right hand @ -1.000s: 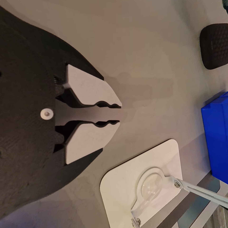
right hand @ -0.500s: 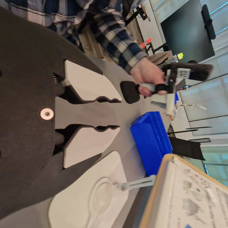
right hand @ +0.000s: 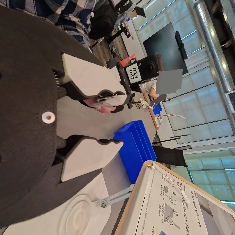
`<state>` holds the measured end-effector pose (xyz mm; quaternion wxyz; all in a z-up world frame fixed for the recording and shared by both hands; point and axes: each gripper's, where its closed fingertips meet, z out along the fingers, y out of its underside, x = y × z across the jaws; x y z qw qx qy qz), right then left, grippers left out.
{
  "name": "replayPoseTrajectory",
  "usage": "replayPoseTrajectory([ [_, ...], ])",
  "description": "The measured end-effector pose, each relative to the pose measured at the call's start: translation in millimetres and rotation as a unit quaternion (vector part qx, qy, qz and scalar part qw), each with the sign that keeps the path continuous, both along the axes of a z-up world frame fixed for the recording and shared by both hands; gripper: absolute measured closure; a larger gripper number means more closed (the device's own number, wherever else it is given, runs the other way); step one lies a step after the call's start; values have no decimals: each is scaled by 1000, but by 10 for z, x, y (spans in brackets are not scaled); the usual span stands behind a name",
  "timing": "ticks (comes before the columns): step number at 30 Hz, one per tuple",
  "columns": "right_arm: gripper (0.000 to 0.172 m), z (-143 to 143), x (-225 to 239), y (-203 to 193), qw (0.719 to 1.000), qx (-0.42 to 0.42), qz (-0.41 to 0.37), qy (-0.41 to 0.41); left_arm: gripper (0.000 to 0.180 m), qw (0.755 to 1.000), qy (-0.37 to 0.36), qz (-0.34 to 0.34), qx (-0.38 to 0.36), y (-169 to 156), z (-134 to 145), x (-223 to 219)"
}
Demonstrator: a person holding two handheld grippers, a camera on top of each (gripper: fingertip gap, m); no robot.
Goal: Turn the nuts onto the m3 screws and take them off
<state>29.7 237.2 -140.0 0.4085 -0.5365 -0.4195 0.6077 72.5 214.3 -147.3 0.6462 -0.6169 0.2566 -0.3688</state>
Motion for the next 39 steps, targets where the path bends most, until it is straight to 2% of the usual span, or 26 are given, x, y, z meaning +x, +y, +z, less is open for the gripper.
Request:
replayPoseTrajectory([
  [5, 105, 18, 158, 41, 1000, 8, 2, 4, 179, 998, -55, -16, 3, -27, 107, -80],
  [6, 100, -12, 194, 90, 1000, 14, -7, -8, 179, 999, -42, -9, 1, -1, 67, -86],
  [7, 100, -31, 224, 111, 1000, 19, -9, -16, 179, 999, -37, -6, 2, 20, 38, -78],
  [10, 108, 96, 255, 20, 999, 34, 8, 16, 179, 996, -84, -24, 1, 28, 87, -115],
  [14, 103, 169, 108, -112, 998, 56, 35, 19, 179, 996, -75, -41, 5, 12, 66, -41],
  [16, 103, 160, 56, -68, 998, 39, 41, 22, 179, 996, -80, -47, 10, -8, 88, -9],
  [20, 104, 82, 220, 118, 999, 4, 24, 30, 179, 993, -107, -52, 19, -44, 148, -109],
  [21, 113, 49, 281, 167, 1000, 2, 16, 26, 179, 993, -111, -45, 16, -22, 138, -147],
  [22, 113, 48, 326, 182, 999, 1, 14, 28, 179, 993, -109, -40, 11, 2, 111, -163],
  [27, 105, 170, 159, -56, 998, 51, 37, 26, 179, 991, -117, -64, 9, -5, 74, -55],
  [30, 109, 137, 63, -53, 998, 40, 49, 22, 179, 990, -118, -70, 15, -37, 110, -37],
  [35, 116, 122, 185, -1, 998, 38, 45, 29, 179, 989, -134, -67, 15, -29, 118, -125],
  [39, 114, 196, 181, -71, 997, 47, 49, 33, 179, 990, -124, -69, 18, -28, 109, -89],
])
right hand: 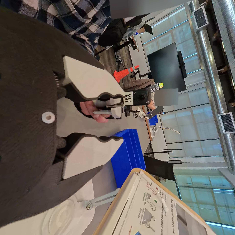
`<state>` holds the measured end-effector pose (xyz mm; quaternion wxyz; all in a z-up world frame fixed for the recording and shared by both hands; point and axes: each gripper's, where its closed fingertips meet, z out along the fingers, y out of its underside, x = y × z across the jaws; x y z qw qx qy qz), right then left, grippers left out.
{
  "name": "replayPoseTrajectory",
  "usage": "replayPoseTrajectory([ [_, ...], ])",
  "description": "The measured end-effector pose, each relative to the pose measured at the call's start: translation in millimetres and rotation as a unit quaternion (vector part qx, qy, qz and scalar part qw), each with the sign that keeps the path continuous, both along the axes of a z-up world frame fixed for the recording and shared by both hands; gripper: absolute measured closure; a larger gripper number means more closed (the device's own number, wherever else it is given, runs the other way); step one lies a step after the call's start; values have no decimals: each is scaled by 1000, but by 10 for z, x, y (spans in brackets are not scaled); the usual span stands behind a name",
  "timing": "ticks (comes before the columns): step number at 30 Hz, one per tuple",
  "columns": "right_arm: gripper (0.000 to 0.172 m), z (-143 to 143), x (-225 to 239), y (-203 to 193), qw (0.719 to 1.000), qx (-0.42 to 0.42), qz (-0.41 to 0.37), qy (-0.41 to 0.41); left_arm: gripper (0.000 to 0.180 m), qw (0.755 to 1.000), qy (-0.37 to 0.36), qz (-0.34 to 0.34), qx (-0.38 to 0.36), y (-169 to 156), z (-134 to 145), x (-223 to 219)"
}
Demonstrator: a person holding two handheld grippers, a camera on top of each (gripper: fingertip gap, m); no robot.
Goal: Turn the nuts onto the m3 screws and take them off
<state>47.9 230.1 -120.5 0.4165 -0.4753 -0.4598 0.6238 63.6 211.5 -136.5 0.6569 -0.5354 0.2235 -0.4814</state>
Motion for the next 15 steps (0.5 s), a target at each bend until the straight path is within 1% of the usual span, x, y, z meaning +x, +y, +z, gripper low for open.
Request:
replayPoseTrajectory([
  [4, 118, -27, -79, 1, 1000, -3, 6, -8, 179, 1000, 0, -2, 5, -19, 25, 19],
  [8, 120, -24, 15, 42, 1000, -7, 1, -4, 179, 1000, -4, 3, 5, -11, 34, -44],
  [10, 119, 24, 34, 5, 1000, 0, 4, -1, 179, 1000, 7, 6, 7, -4, 23, -31],
  [12, 118, 57, -3, -45, 1000, 8, 7, -3, 179, 1000, 9, 2, 10, -14, 36, -1],
  [15, 120, 22, -70, -41, 1000, 4, 9, -10, 179, 1000, 10, -4, 13, -29, 46, 35],
])
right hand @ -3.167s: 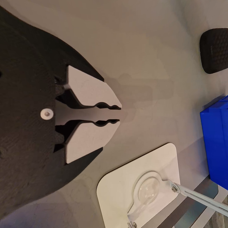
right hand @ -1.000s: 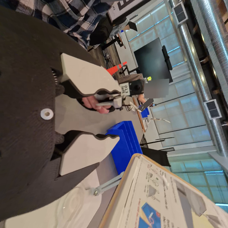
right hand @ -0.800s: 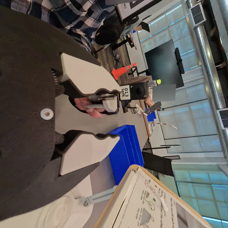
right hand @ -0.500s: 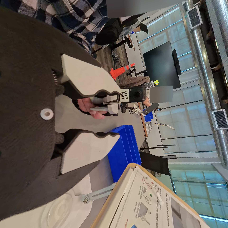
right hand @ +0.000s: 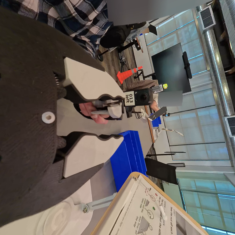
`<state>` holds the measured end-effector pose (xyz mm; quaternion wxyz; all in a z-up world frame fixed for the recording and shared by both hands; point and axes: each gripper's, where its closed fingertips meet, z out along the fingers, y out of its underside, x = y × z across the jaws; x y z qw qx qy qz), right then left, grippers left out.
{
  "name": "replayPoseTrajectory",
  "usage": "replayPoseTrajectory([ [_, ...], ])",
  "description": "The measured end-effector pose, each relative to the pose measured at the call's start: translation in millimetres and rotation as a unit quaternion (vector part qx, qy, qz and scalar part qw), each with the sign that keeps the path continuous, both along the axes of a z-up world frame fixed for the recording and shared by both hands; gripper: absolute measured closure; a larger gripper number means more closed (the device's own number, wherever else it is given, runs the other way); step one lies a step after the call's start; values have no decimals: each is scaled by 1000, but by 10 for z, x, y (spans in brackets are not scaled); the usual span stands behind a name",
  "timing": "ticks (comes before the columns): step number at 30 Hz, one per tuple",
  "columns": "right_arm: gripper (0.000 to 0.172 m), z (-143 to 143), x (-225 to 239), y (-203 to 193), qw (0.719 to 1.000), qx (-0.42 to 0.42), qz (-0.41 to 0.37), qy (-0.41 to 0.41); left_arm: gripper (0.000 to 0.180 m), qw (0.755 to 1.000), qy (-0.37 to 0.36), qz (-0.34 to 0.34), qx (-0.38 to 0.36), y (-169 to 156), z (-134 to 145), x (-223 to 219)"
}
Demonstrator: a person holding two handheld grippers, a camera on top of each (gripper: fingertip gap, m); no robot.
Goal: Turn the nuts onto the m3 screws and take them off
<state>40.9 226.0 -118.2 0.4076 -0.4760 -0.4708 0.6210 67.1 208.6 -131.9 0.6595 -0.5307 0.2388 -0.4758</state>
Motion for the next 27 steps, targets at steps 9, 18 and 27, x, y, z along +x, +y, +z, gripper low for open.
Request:
replayPoseTrajectory([
  [9, 130, 32, 160, 13, 1000, 15, -3, -18, 179, 999, 26, 27, 1, 42, -27, -58],
  [18, 141, 53, 96, -79, 998, 36, 2, -52, 179, 990, 102, 88, 33, 53, -10, -59],
  [27, 152, -92, 101, -100, 985, 51, -39, -160, 179, 923, 288, 231, 111, 115, -42, -91],
])
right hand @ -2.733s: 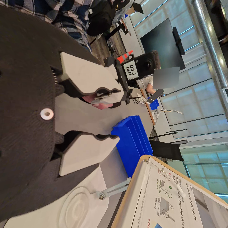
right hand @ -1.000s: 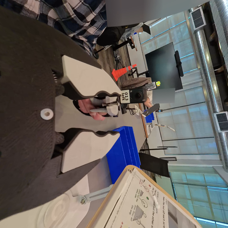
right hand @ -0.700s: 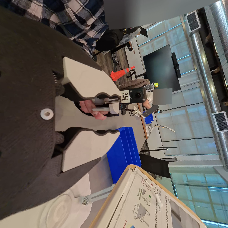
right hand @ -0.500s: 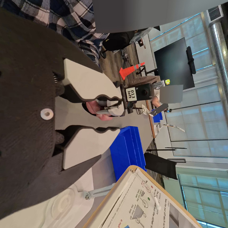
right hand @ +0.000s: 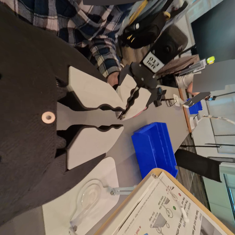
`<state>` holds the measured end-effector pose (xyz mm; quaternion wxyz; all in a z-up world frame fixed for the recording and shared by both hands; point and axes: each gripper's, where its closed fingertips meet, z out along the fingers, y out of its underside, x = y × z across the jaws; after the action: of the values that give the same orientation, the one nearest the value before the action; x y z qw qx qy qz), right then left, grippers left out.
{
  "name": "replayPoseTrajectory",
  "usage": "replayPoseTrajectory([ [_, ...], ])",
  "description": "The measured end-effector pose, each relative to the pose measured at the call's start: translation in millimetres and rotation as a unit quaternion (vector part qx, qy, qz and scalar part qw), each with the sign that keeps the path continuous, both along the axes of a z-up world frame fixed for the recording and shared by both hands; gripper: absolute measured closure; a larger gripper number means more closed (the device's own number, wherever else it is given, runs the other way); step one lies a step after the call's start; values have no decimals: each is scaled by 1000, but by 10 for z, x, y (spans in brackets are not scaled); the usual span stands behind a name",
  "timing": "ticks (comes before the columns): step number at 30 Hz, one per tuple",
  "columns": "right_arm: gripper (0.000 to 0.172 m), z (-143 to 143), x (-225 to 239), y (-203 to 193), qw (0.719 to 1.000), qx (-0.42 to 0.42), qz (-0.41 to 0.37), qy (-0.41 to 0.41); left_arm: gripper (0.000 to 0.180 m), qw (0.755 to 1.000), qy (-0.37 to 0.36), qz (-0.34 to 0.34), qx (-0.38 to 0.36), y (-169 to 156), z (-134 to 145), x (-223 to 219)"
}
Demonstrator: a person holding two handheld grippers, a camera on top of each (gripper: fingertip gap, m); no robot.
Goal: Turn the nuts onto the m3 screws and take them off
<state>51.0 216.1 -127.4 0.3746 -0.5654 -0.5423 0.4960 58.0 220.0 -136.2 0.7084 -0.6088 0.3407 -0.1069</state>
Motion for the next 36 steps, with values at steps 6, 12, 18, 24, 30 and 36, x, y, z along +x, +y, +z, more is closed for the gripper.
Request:
replayPoseTrajectory([
  [6, 145, 99, -32, 30, 999, -22, -21, 36, 179, 1000, 18, 15, 13, -11, 2, 10],
  [12, 141, 78, -29, 52, 996, -49, -9, 72, 179, 997, -68, -24, -1, -45, 96, -24],
  [18, 142, 147, 31, 1, 997, -31, 0, 74, 179, 997, -68, -22, -1, -32, 102, -47],
  [24, 145, 144, -7, -3, 997, -29, 3, 69, 179, 999, -49, -21, 5, -53, 105, 11],
  [30, 148, 133, 40, 21, 997, -31, -2, 67, 179, 998, -58, -27, 2, -54, 113, 7],
  [36, 146, 220, 69, 6, 997, -22, 3, 77, 179, 998, -59, -29, 2, -56, 107, 15],
])
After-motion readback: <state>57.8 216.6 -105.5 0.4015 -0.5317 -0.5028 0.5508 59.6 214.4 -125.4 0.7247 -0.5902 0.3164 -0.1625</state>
